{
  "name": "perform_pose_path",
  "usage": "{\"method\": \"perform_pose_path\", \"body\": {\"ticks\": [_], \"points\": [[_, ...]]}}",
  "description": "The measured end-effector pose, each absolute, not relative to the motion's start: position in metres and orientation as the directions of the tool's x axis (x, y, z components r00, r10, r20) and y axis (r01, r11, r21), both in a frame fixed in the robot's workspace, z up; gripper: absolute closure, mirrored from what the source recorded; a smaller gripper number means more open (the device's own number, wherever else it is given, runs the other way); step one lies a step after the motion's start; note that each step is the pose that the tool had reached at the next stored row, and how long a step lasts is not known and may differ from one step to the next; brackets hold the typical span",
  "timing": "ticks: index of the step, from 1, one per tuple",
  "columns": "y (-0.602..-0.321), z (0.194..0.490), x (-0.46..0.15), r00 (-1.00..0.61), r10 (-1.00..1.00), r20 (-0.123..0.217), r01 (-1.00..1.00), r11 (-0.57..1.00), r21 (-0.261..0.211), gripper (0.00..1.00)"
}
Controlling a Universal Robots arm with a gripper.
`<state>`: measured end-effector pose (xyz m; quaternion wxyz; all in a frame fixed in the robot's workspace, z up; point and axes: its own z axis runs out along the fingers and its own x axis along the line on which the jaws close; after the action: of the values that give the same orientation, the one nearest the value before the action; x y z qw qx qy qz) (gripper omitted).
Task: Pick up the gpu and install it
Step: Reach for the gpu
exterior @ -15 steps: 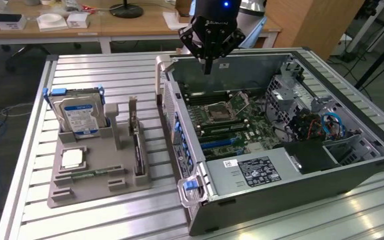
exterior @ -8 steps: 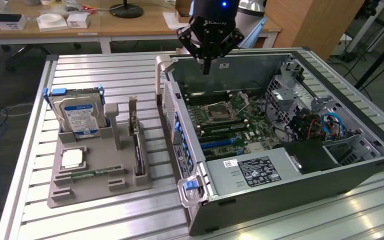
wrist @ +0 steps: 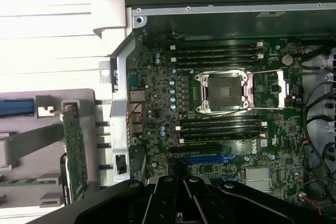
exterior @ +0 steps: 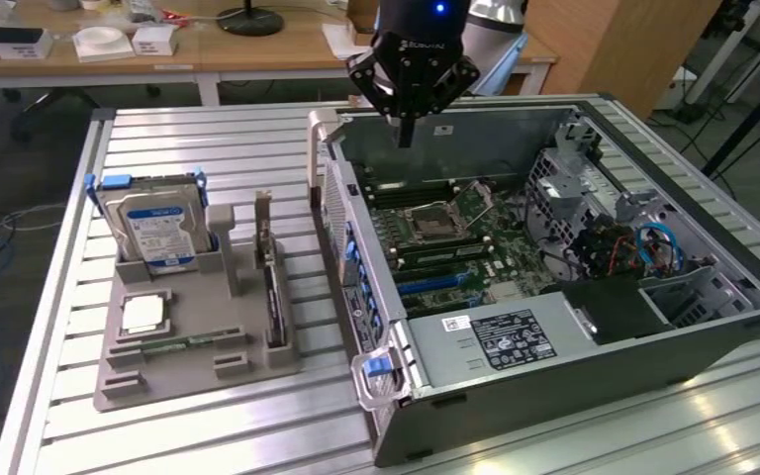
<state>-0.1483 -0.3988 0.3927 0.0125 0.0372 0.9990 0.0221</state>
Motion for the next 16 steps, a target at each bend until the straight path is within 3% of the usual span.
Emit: {"method": "perform_pose_path", "body": {"ticks": [16], "points": [[-0.3989,0.3927,-0.1557,-0.997,0.075,-0.023,0.074,0.996,0.045,0.89]]}}
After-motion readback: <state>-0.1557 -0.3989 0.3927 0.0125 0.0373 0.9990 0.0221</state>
